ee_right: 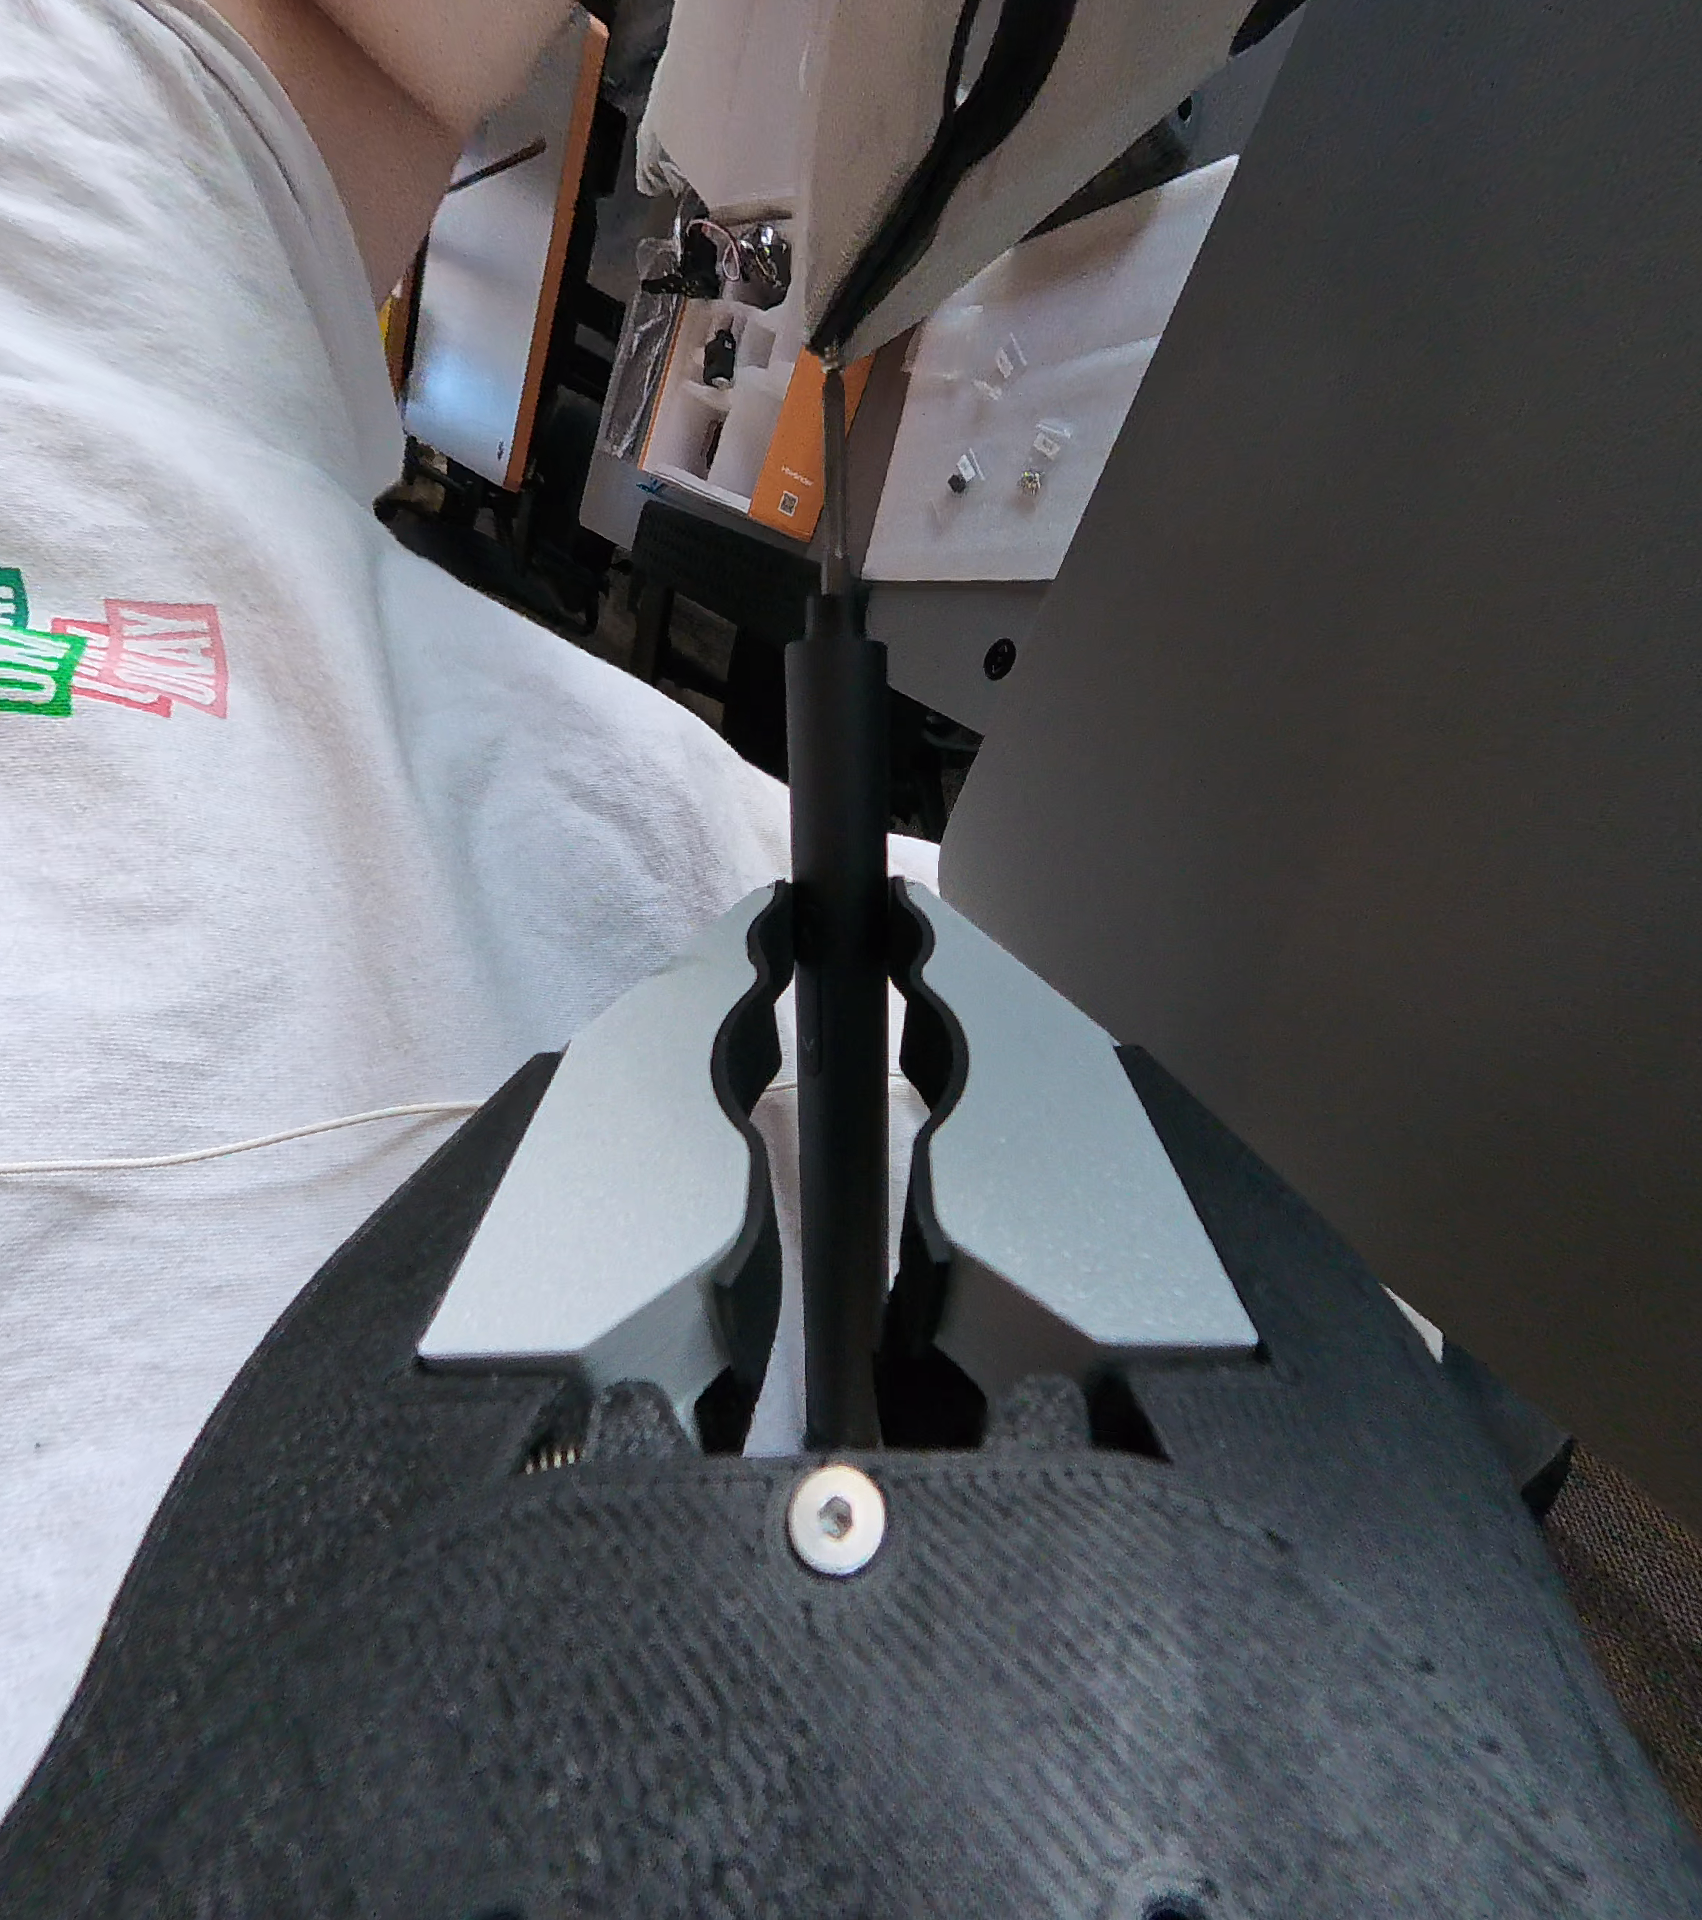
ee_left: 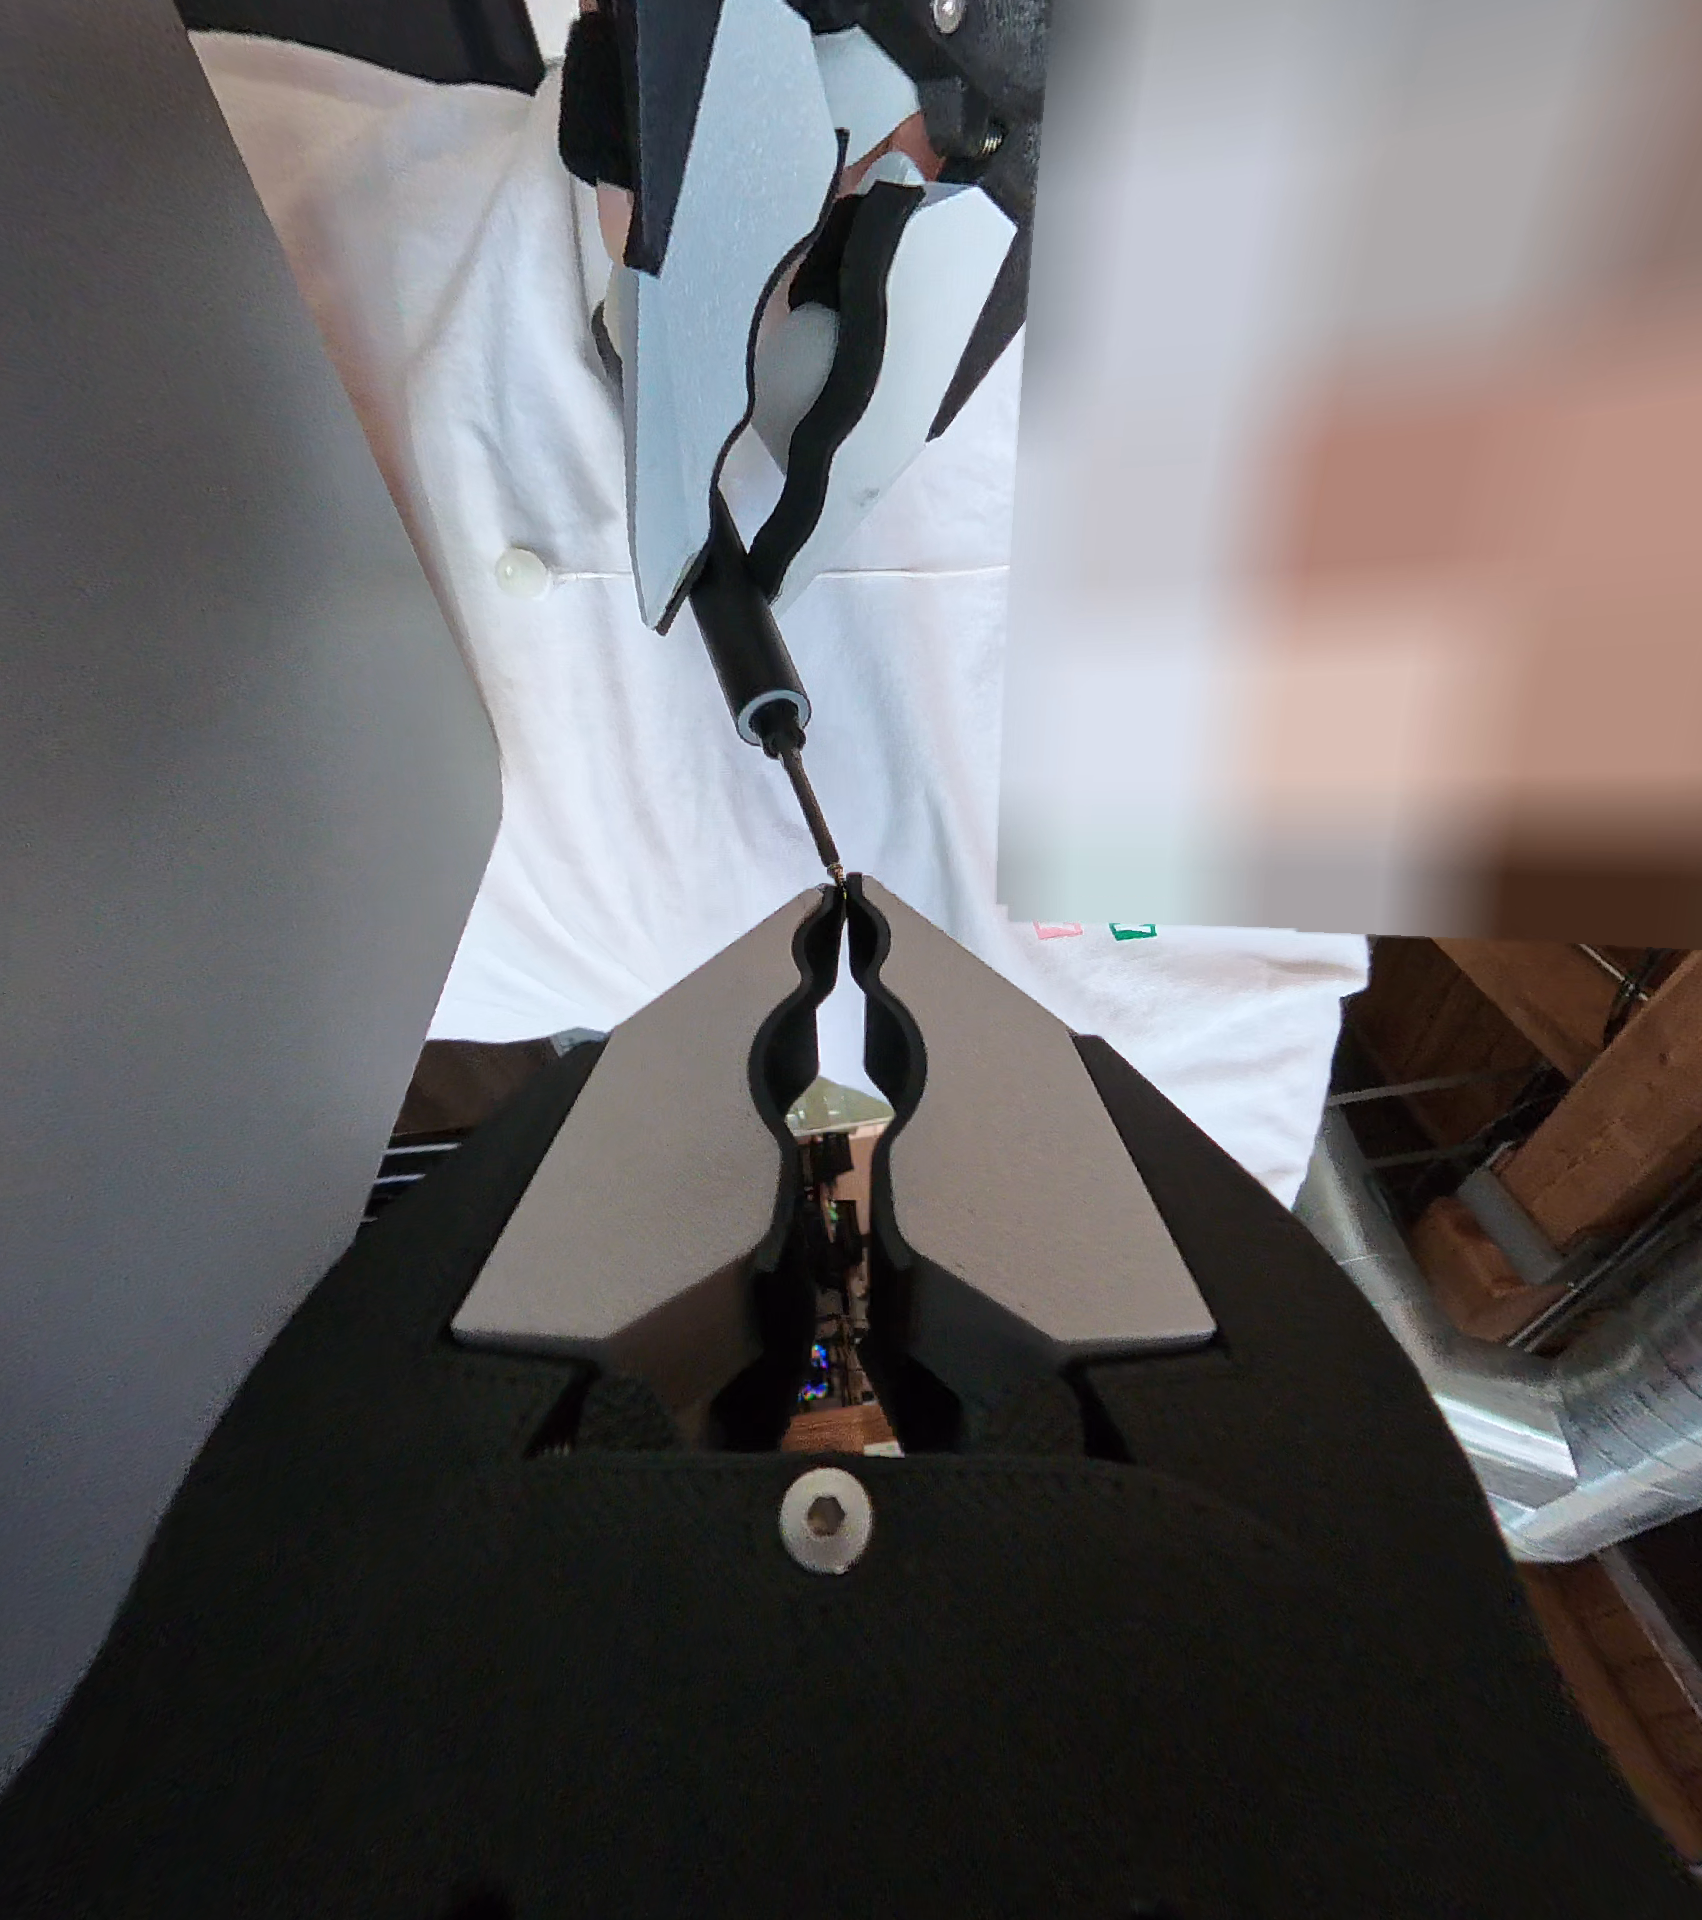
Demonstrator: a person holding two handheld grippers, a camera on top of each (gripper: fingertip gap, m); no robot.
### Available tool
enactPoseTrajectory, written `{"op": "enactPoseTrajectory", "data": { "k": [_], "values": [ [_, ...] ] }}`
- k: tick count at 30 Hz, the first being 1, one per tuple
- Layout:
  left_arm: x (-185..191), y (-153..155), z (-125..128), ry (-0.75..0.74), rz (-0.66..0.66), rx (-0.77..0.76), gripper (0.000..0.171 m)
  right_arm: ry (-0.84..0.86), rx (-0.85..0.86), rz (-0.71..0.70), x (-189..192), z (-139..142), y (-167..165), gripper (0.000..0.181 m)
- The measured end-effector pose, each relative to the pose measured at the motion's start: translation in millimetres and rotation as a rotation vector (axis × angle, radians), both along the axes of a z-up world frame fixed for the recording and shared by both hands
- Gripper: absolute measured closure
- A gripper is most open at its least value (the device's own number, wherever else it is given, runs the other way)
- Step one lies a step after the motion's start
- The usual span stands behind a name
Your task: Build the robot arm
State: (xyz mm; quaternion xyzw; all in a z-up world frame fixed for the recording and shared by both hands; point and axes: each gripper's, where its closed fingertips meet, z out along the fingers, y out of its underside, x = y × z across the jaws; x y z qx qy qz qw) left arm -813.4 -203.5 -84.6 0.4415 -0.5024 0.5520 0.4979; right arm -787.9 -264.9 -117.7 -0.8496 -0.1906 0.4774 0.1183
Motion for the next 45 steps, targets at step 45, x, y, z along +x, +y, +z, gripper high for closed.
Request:
{"op": "enactPoseTrajectory", "data": {
  "k": [45],
  "values": [
    [162.4, -90.1, 3.6, -0.386, 0.967, 0.349, 0.128, 0.408, 0.028, -0.282, 133.1, 33.4, 6.4, 0.166]
  ]
}}
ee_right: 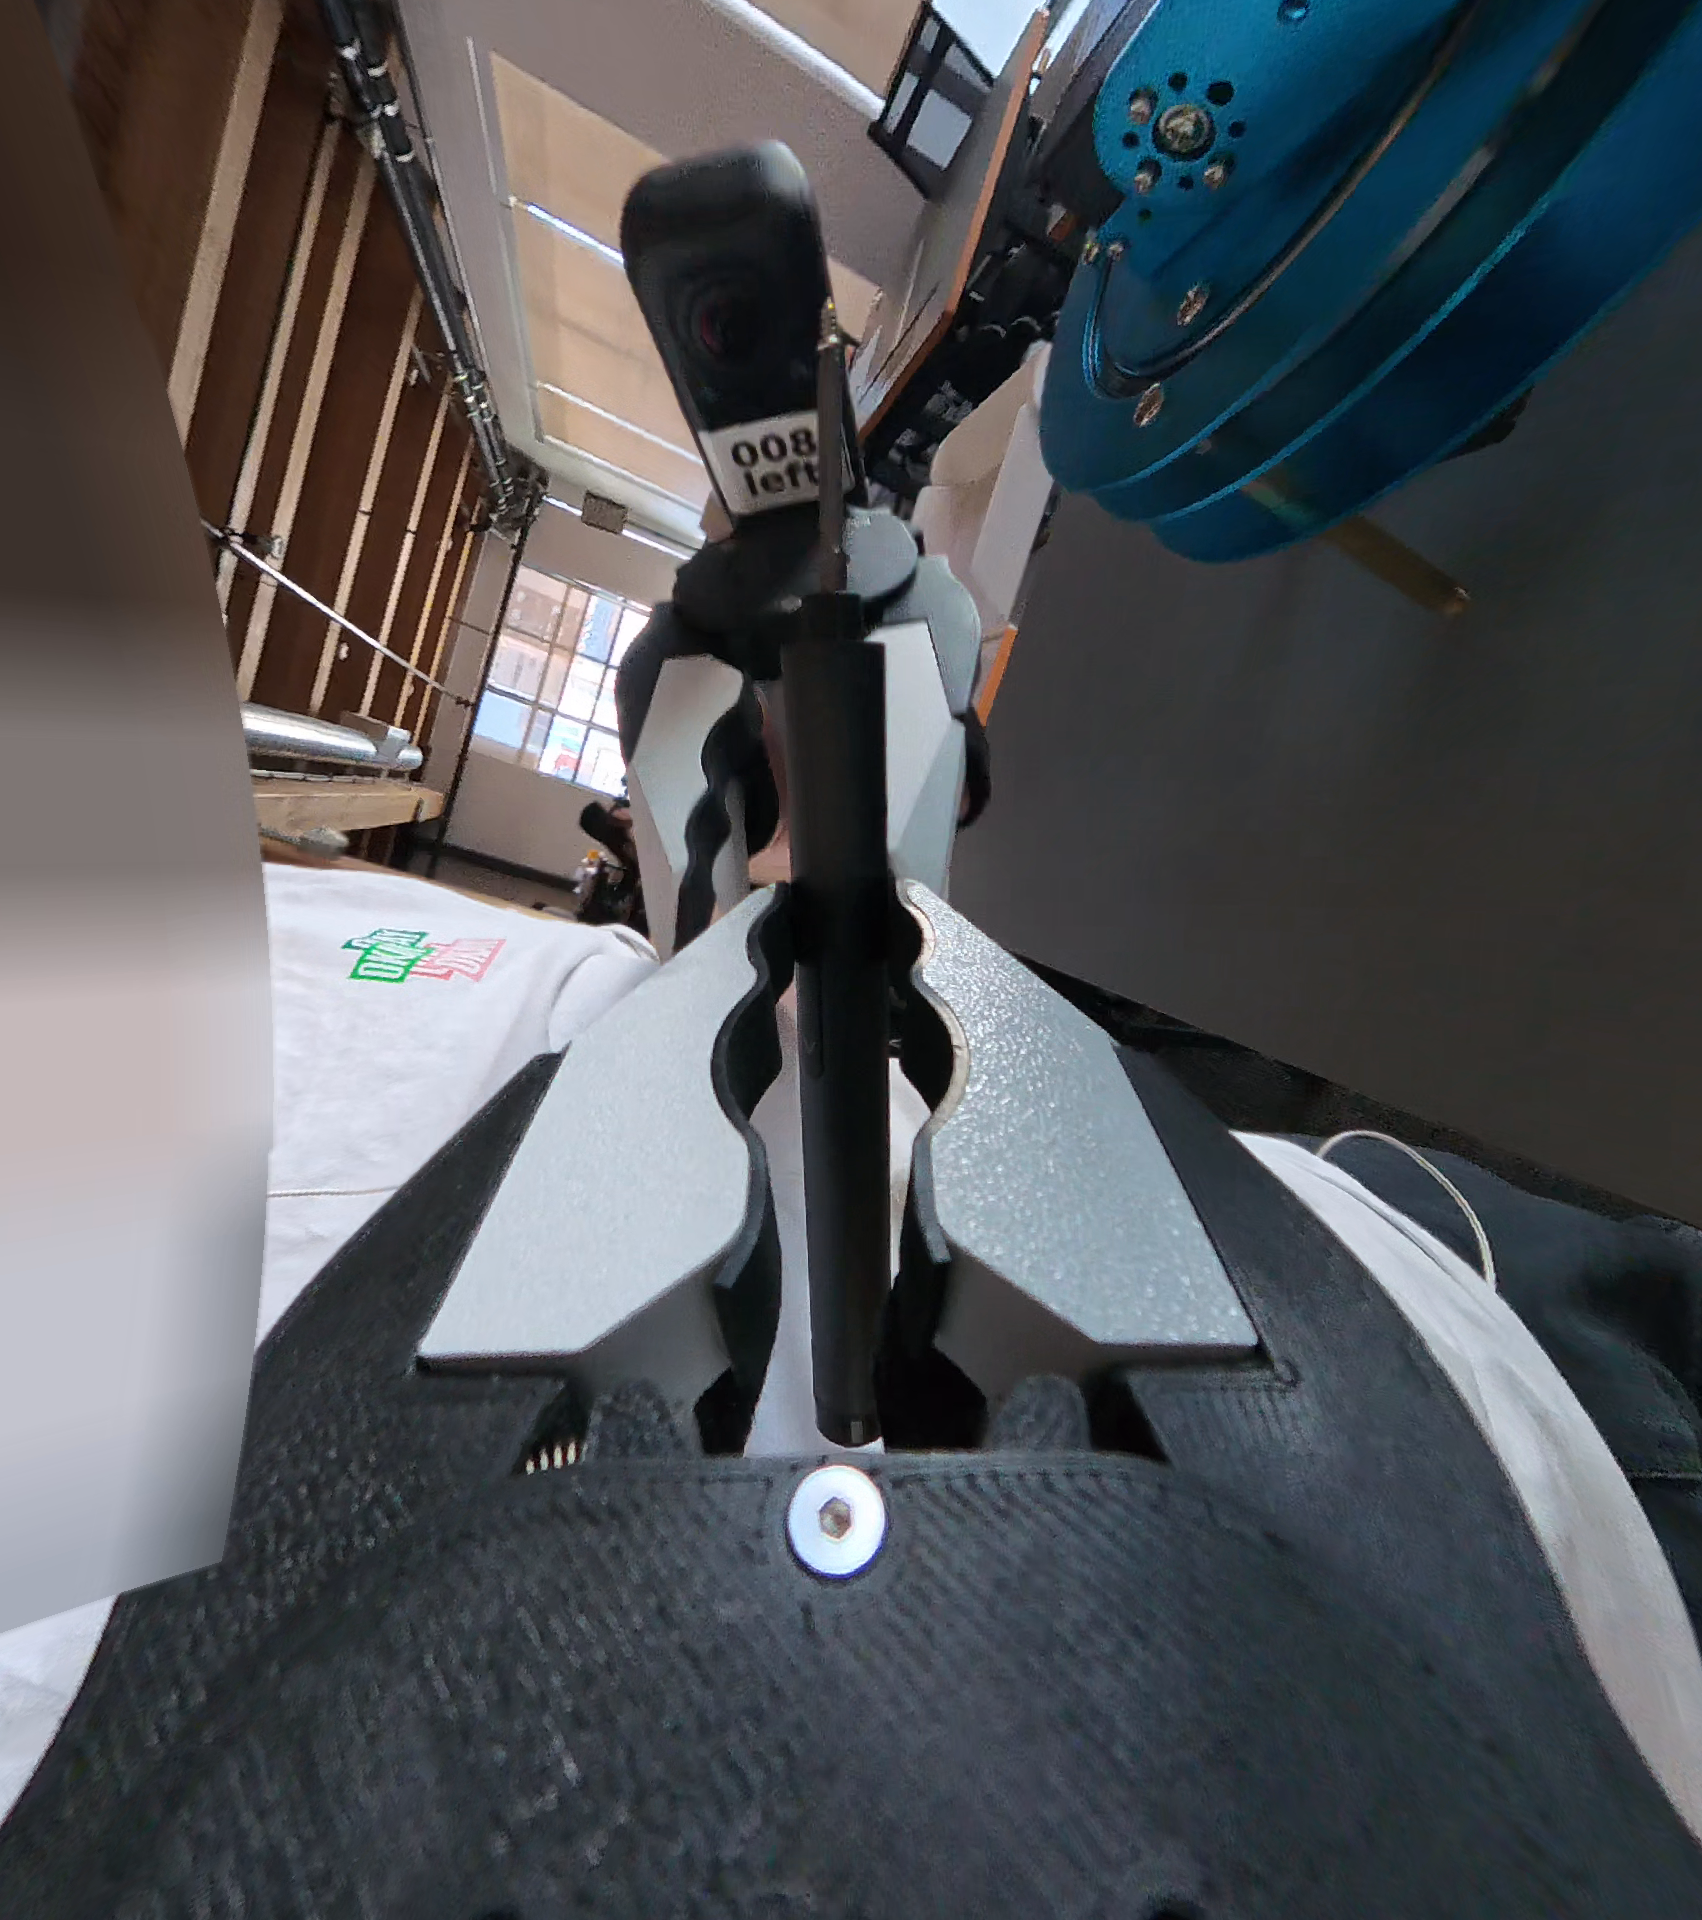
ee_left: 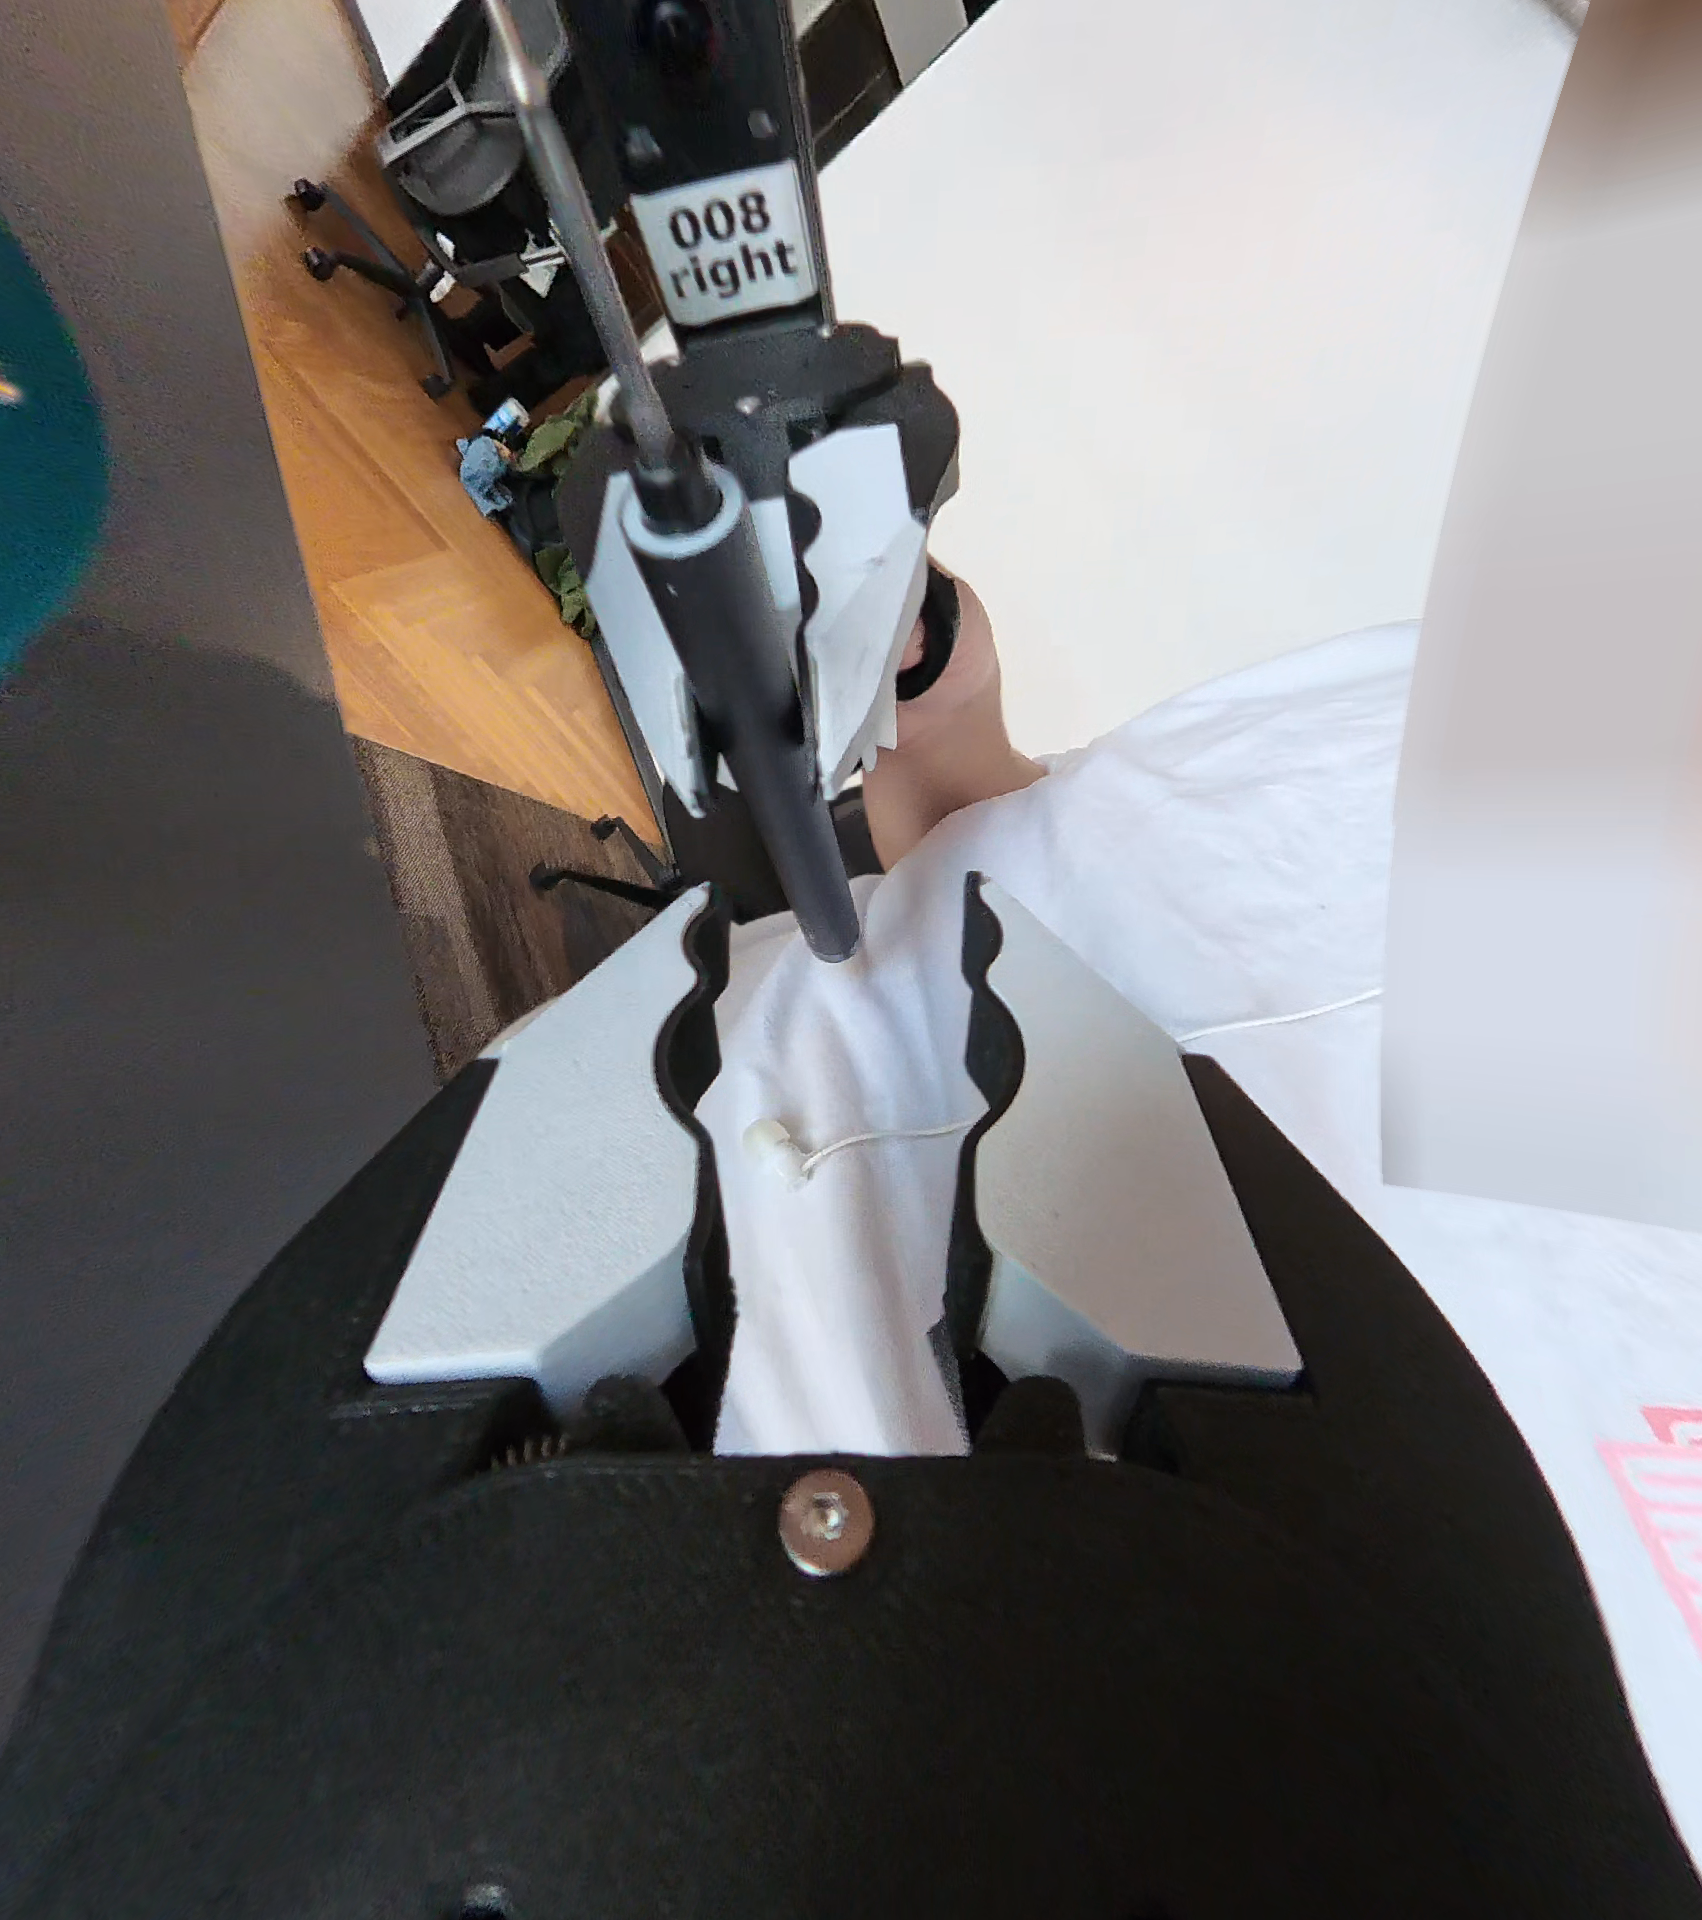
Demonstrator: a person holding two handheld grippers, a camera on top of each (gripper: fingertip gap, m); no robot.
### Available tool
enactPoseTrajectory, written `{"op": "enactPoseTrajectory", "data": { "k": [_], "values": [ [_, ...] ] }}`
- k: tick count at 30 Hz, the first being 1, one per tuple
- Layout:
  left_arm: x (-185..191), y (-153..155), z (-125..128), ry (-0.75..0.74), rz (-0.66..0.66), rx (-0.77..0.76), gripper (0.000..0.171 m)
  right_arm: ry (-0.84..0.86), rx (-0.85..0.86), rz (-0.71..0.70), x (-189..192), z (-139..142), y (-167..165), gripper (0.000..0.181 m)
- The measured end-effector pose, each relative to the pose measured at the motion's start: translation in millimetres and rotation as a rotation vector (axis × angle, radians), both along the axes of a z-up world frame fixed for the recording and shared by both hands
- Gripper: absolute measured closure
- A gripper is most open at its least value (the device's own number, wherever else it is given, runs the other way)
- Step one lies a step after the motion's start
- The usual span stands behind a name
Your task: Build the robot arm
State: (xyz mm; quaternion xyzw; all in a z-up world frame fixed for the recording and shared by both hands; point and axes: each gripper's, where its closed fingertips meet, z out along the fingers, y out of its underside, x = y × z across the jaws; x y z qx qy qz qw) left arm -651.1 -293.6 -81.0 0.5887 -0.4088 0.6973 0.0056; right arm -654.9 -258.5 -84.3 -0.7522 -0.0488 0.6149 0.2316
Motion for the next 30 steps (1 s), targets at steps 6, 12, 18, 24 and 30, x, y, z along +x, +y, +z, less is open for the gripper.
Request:
{"op": "enactPoseTrajectory", "data": {
  "k": [6, 12, 18, 24, 30],
  "values": [
    [29.4, -12.2, -2.6, -0.061, 0.168, 0.011, 0.127, 0.063, -0.016, 0.073, 18.3, 9.8, 0.4, 0.165],
    [43.1, -7.1, -8.3, -0.168, 0.318, 0.065, 0.125, 0.126, -0.015, 0.066, 22.1, 7.6, 7.8, 0.165],
    [76.2, -9.0, -0.1, -0.209, 0.518, -0.002, 0.127, 0.255, -0.062, 0.145, 35.4, 9.2, 7.5, 0.165],
    [94.2, -15.8, 7.0, -0.288, 0.731, -0.178, 0.131, 0.259, -0.089, 0.297, 53.3, 9.2, -1.7, 0.165],
    [98.1, -20.5, -8.9, -0.184, 0.812, -0.198, 0.133, 0.272, -0.116, 0.318, 53.1, 9.0, -2.6, 0.165]
  ]
}}
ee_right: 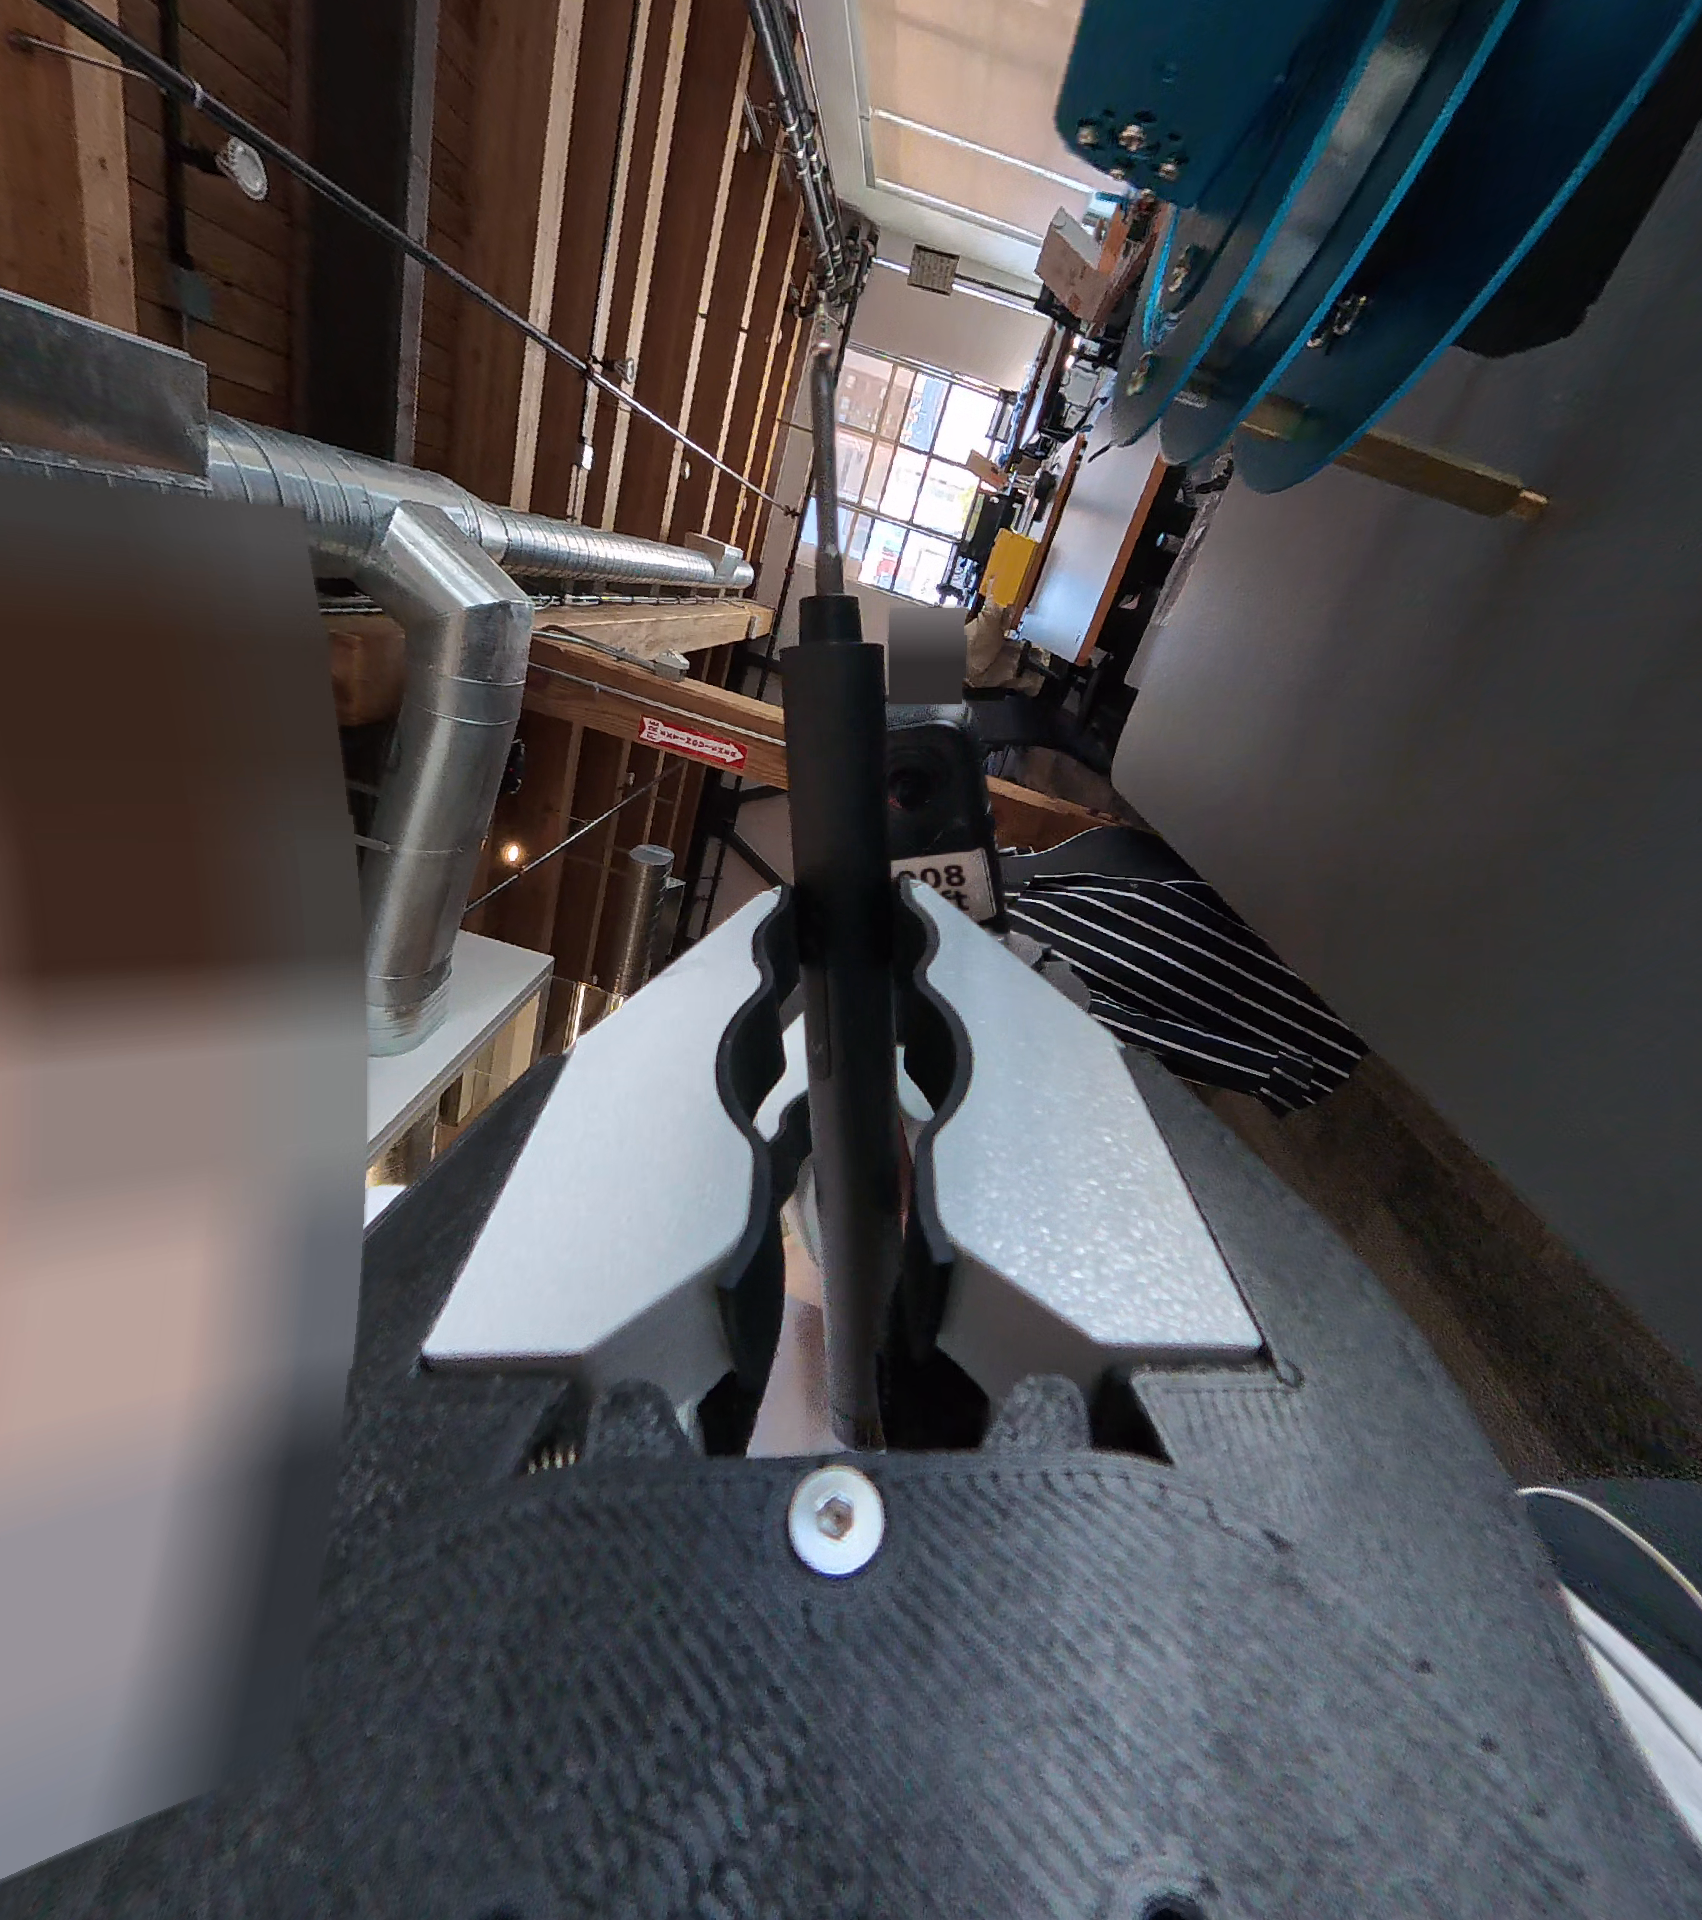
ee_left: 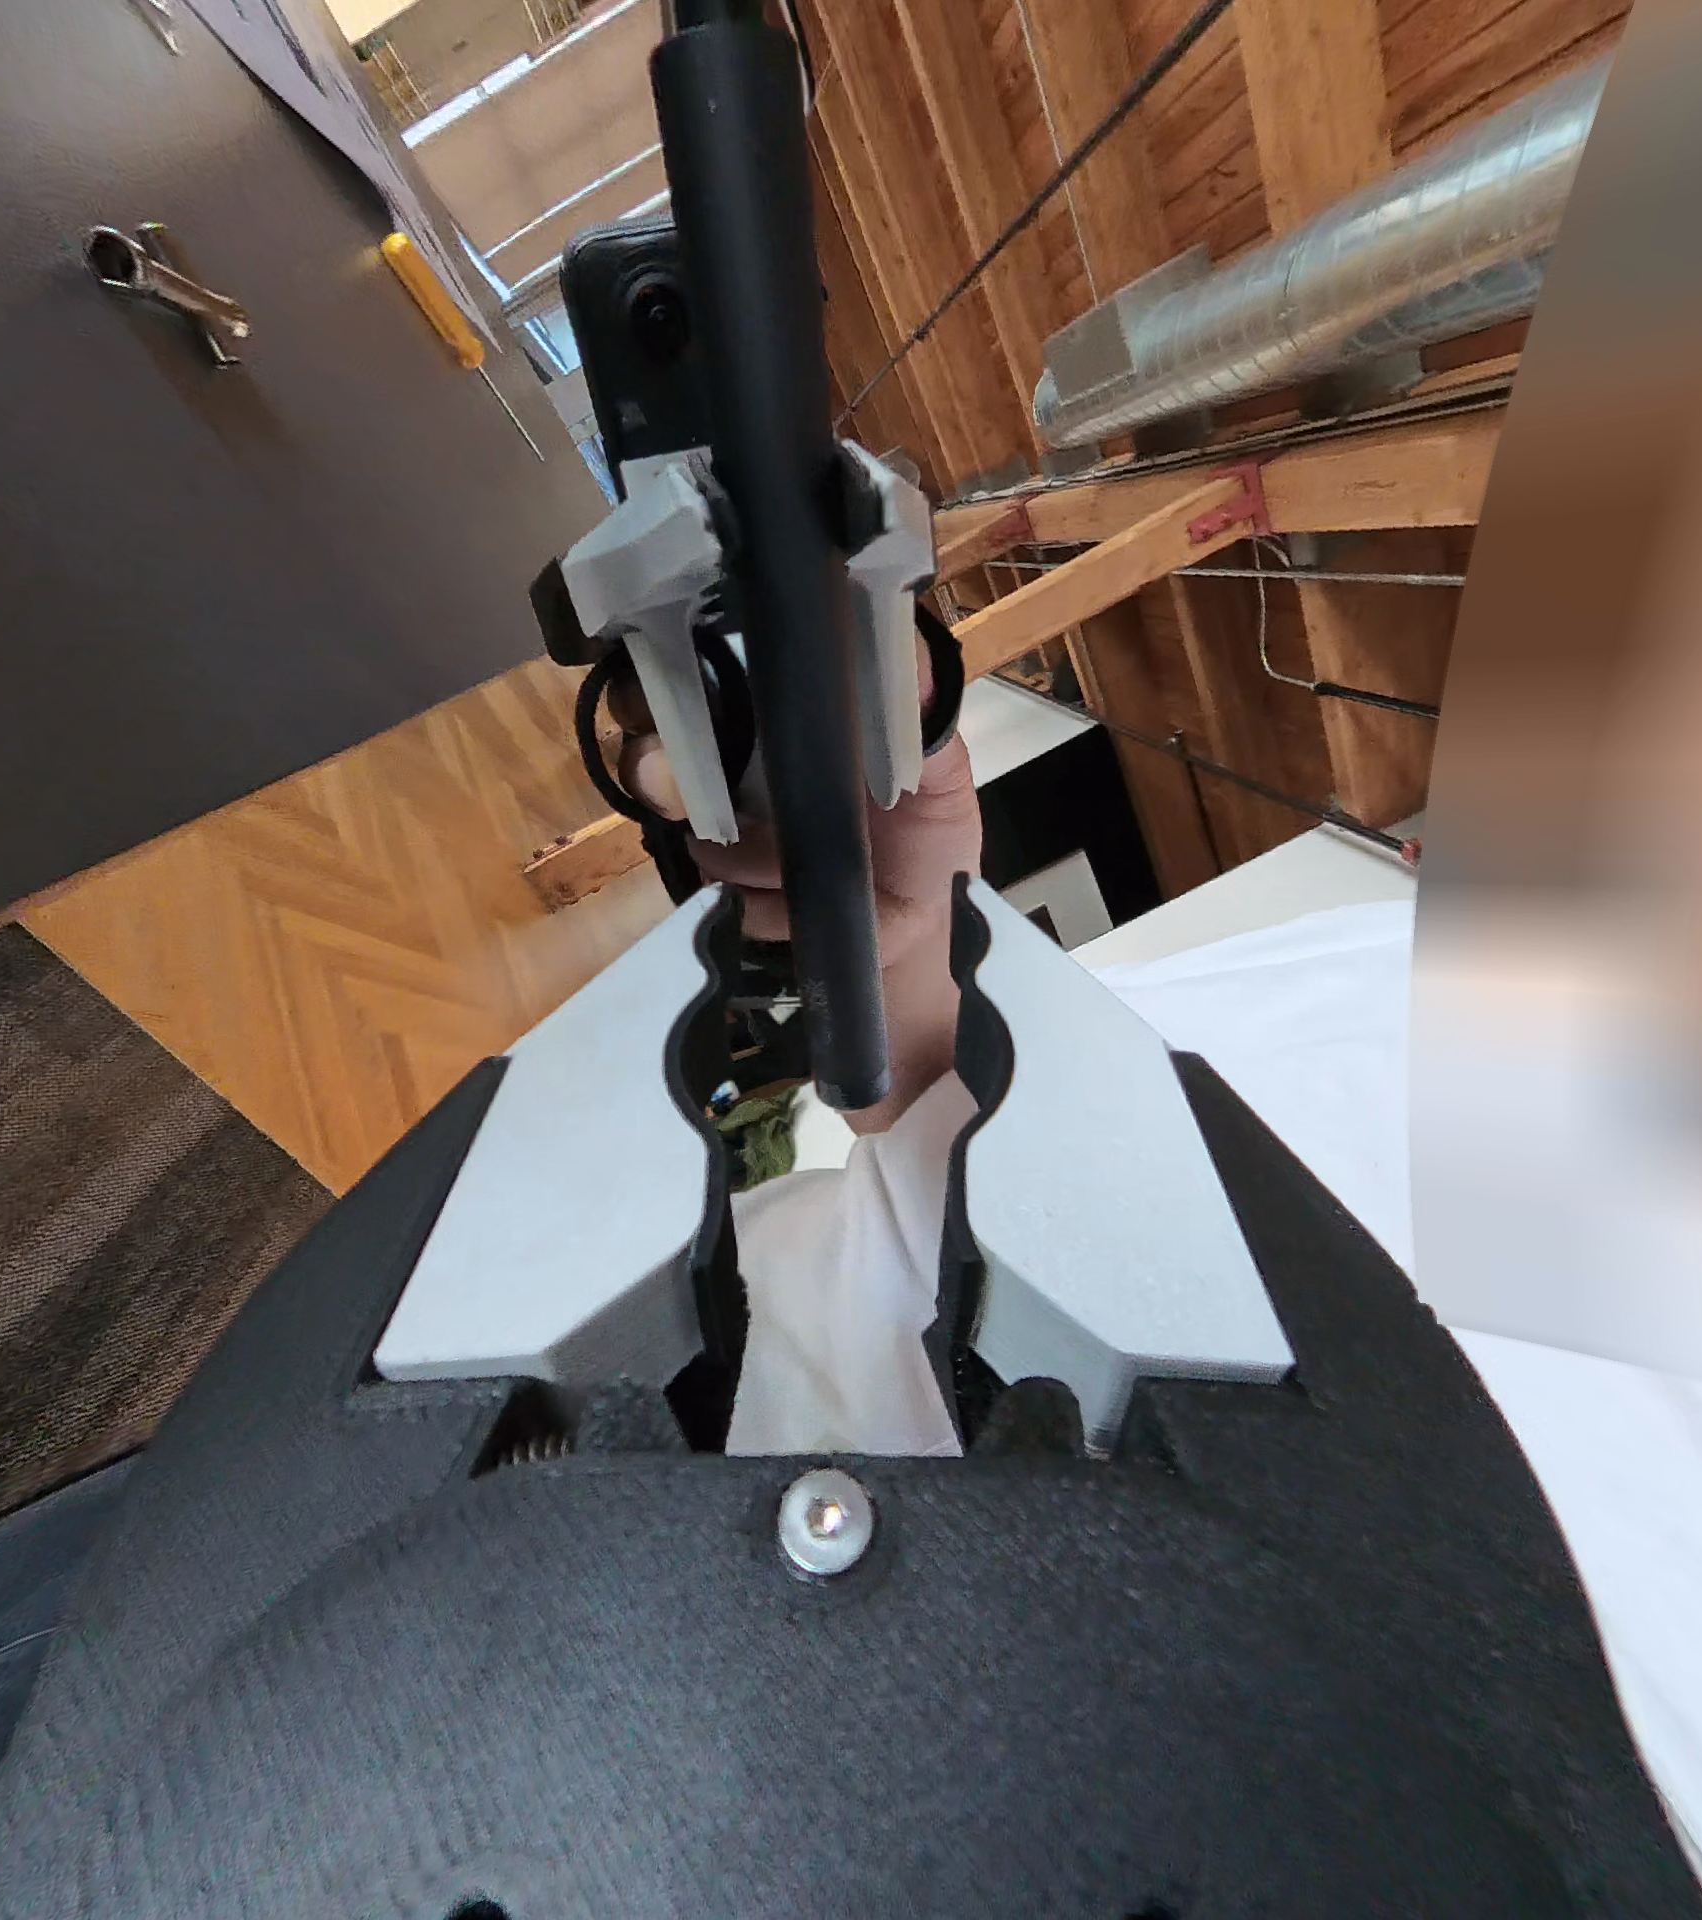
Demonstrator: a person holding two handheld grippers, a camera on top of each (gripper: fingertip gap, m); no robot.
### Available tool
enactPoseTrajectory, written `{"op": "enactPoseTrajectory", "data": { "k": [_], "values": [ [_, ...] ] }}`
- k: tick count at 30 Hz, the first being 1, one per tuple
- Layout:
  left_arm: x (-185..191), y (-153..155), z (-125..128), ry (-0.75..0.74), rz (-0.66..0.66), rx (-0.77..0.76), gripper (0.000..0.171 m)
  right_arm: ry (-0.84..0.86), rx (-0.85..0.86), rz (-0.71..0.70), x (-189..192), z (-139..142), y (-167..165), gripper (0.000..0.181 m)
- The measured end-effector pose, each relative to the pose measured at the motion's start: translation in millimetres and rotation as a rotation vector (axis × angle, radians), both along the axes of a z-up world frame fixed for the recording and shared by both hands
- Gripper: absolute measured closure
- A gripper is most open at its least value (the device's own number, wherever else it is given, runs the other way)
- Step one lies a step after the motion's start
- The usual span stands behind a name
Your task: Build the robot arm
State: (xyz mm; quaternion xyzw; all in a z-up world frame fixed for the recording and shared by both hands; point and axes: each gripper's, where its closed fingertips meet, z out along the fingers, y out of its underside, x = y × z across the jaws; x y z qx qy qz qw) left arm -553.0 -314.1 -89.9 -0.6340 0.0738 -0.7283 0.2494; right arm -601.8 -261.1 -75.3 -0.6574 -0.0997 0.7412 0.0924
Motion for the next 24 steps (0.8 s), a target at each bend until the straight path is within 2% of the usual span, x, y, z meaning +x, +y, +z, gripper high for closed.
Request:
{"op": "enactPoseTrajectory", "data": {
  "k": [6, 10, 13, 24],
  "values": [
    [-4.3, 0.2, -2.4, -0.045, -0.076, -0.049, 0.132, 0.038, -0.063, -0.06, -11.8, -6.3, 6.9, 0.165],
    [-9.5, 0.7, -6.3, -0.063, -0.118, -0.069, 0.143, 0.008, -0.05, -0.097, -20.6, -15.7, 8.1, 0.166],
    [-14.2, 3.2, -7.6, -0.08, -0.127, -0.101, 0.155, 0.026, -0.065, -0.116, -24.7, -15.5, 10.2, 0.165],
    [-12.3, 11.9, -9.6, -0.068, -0.095, -0.167, 0.156, 0.009, -0.054, -0.086, -27.9, -19.5, 17.0, 0.165]
  ]
}}
